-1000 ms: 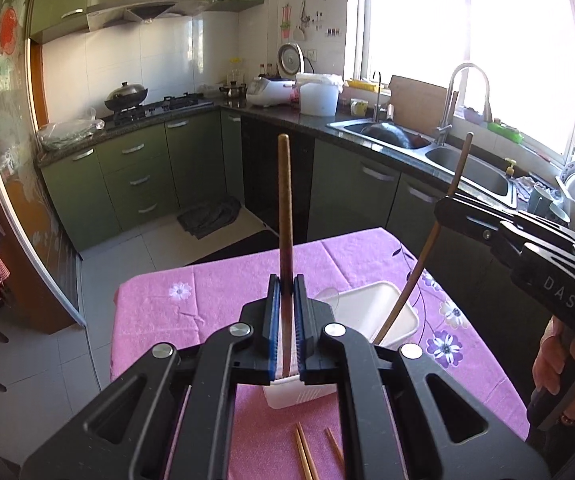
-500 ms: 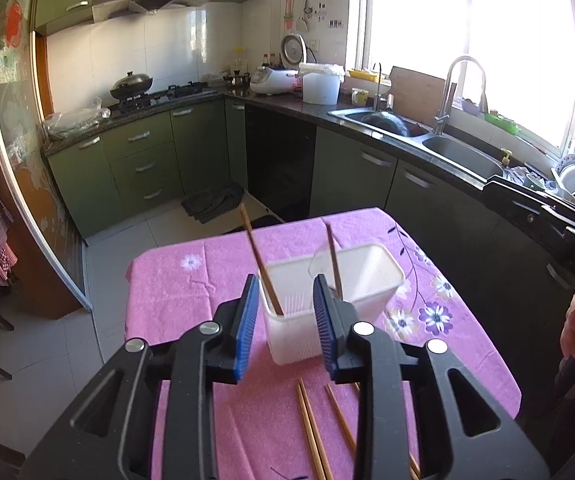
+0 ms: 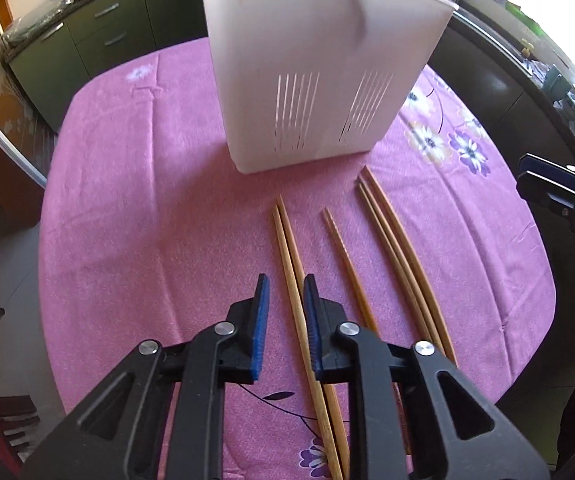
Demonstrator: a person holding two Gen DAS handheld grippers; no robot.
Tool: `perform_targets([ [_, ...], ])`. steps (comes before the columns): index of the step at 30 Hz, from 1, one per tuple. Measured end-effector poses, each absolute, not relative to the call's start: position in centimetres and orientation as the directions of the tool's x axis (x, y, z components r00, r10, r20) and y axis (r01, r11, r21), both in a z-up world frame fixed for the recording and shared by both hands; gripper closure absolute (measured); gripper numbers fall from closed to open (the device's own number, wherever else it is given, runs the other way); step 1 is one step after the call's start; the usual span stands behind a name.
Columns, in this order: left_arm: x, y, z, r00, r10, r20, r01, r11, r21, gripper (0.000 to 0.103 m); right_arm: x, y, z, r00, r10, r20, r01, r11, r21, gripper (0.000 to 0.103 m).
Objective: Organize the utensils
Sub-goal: 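Grasp another wooden chopstick with the left tool while the right tool reaches for chopsticks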
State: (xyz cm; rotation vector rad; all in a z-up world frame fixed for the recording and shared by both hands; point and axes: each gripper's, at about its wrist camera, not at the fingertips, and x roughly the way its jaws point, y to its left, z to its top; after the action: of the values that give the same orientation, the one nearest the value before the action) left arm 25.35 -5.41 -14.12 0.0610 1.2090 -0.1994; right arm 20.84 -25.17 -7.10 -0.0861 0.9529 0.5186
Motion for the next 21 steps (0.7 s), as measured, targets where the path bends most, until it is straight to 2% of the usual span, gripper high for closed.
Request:
perform_targets([
  [21, 27.0, -7.4, -17.2, 0.238, -0.059, -0.970, 0.164, 0.986, -0.020, 0.092, 21.0, -26.0, -8.5, 0.436, 0.414, -0.799, -0.459, 0.866, 0.198, 0.075],
])
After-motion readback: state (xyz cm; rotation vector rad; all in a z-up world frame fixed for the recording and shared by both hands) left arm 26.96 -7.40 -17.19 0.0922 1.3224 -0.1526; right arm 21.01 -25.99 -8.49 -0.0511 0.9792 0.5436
